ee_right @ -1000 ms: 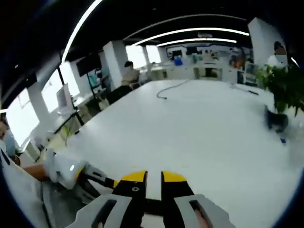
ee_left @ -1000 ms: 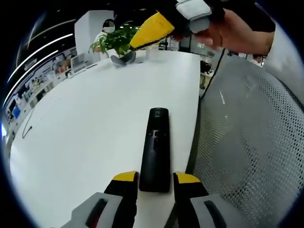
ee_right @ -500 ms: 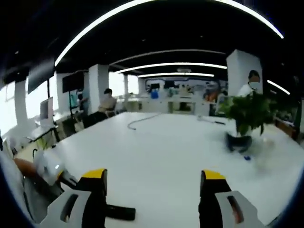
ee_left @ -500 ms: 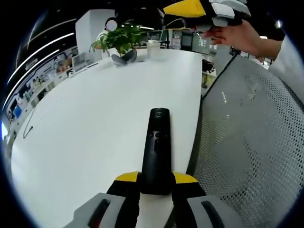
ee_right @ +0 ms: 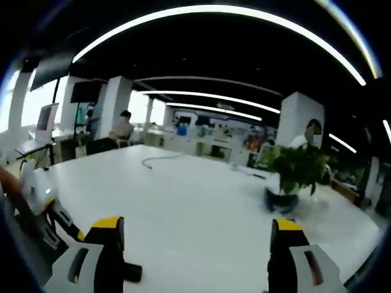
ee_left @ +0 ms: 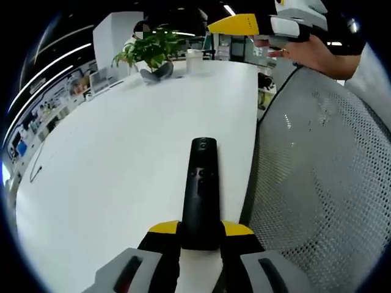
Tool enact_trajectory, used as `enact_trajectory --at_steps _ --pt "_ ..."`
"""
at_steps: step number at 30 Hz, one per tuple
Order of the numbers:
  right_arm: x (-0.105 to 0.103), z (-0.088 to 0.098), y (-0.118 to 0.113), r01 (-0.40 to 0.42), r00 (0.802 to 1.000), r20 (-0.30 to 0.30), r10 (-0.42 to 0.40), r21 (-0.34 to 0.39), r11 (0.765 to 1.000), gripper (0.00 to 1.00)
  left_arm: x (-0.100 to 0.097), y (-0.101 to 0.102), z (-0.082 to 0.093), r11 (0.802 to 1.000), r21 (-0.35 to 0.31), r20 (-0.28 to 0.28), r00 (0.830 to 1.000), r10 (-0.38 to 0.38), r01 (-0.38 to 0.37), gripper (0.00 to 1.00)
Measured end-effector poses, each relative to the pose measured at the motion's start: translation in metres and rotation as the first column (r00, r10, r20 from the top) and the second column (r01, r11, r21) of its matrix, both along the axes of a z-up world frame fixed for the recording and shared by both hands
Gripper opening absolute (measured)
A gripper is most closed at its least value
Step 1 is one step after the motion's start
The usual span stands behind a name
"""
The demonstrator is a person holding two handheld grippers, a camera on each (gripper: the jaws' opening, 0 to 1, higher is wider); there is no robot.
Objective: Press the specified remote control buttons in sequence, fully releasing each button before pressing the next.
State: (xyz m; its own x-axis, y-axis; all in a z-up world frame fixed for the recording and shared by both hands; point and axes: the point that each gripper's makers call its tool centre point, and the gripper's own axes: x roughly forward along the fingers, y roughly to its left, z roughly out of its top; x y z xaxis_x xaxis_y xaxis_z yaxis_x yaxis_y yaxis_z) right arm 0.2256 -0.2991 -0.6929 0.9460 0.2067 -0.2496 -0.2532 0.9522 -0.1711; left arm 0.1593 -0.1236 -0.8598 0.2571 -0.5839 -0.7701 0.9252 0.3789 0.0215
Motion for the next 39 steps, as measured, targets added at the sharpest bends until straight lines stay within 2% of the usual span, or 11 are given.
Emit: enact_trajectory --at_steps 4,8,11,16,39 --pt "0.000 -0.003 -0.003 0.014 1.000 -0.020 -0.013 0.018 1.000 0.93 0.002 0.004 0.000 0.997 0.047 0.018 0.998 -0.062 0.061 0.23" --pt "0.001 -0.008 0.000 0.008 0.999 -0.035 -0.008 -0.001 1.000 0.93 0.006 0.010 0.001 0.995 0.078 -0.015 0.998 -0.065 0.066 0.23" --pt "0.001 -0.008 -0.003 0.024 0.999 -0.033 -0.024 -0.008 1.000 0.97 0.011 0.013 0.001 0.993 0.086 -0.013 0.997 -0.082 0.083 0.23" --pt "0.002 -0.009 -0.006 0.038 0.998 -0.045 -0.037 0.009 0.999 0.97 0.024 0.016 0.005 0.991 0.093 -0.013 0.995 -0.099 0.100 0.23" --pt "0.000 -0.021 -0.007 0.040 0.995 -0.091 -0.044 -0.049 0.998 0.94 0.121 0.028 0.029 0.973 0.162 0.080 0.980 -0.180 0.166 0.23"
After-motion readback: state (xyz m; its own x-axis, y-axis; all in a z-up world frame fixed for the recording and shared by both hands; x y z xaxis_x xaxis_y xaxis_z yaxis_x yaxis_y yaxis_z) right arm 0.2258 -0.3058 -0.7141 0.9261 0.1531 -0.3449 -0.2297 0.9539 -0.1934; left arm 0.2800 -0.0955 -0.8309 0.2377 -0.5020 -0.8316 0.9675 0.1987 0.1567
